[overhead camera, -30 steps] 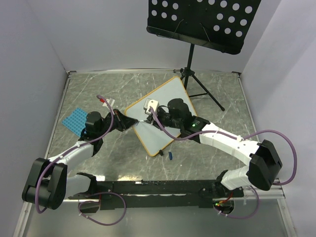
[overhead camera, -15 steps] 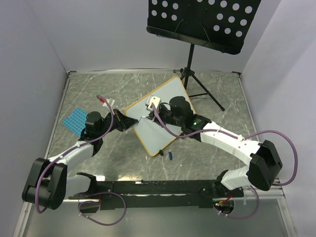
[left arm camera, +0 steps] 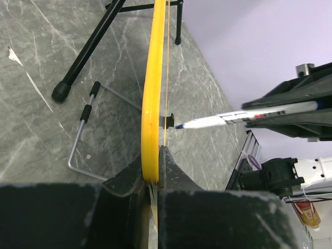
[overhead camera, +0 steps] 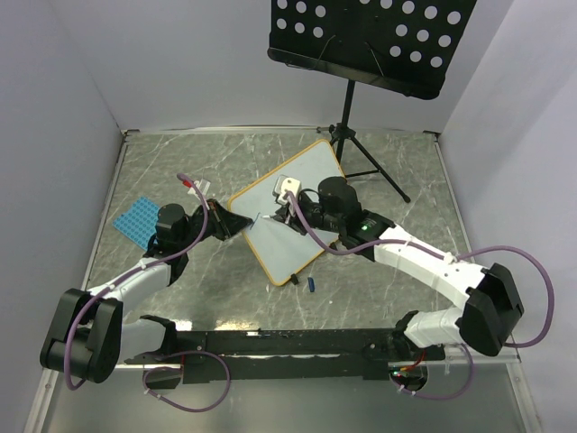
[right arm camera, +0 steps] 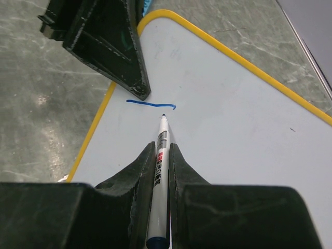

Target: Write a sentence on the whiteboard

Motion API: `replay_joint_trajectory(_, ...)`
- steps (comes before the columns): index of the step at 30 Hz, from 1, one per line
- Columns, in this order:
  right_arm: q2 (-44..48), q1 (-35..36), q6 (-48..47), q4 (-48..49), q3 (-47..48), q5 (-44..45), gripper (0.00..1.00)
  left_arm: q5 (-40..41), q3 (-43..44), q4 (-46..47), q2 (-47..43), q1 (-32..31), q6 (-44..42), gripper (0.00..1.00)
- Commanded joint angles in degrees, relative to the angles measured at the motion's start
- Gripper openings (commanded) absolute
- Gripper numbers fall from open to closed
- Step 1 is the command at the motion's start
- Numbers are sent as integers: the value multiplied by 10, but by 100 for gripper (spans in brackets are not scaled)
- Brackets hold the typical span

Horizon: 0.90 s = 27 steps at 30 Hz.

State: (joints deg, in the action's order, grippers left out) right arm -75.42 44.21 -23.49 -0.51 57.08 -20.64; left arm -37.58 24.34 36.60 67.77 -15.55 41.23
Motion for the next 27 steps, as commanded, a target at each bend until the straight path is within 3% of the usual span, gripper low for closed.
replay_joint_trajectory(1, 32, -3, -1, 11, 0, -39, 0, -43, 1, -22, 7, -12, -34, 1)
replay_joint_trajectory(11, -15, -2, 15, 8, 27, -48, 0, -45, 1, -21, 6, -12, -33, 1)
replay_joint_trajectory(27, -15, -1, 29, 16, 33, -41, 0, -48, -5, -14, 5, -12, -31, 1)
